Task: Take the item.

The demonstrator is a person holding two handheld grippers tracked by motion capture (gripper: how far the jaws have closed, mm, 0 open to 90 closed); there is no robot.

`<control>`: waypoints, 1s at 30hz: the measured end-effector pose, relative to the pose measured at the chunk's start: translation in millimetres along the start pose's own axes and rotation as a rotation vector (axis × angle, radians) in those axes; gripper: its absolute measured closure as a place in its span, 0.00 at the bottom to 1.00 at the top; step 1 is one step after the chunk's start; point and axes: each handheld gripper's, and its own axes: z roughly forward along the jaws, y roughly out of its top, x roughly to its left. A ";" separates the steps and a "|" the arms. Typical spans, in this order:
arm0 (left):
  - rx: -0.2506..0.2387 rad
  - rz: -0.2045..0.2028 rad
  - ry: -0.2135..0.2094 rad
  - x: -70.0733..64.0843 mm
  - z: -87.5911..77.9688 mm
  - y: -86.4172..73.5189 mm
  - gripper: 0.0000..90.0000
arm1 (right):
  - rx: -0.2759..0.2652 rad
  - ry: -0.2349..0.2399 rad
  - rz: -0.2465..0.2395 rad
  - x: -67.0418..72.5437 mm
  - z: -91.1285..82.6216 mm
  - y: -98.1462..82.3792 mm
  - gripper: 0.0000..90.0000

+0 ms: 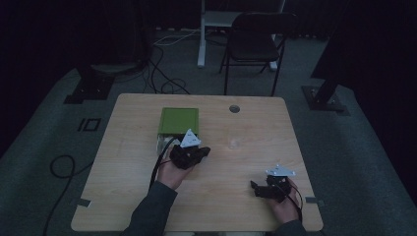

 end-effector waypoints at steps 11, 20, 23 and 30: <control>-0.004 -0.008 -0.004 3.5 5.5 8.4 1.00 | 0.001 0.000 0.001 0.1 0.0 0.0 0.14; -0.007 -0.013 0.001 8.4 9.6 14.4 1.00 | 0.002 0.000 0.001 0.1 -0.1 0.1 0.14; -0.004 -0.013 0.006 9.9 11.4 16.3 1.00 | 0.001 0.000 0.000 0.0 -0.1 0.0 0.14; -0.001 -0.016 0.012 14.3 15.5 19.8 1.00 | 0.002 0.000 0.001 0.1 -0.1 0.1 0.14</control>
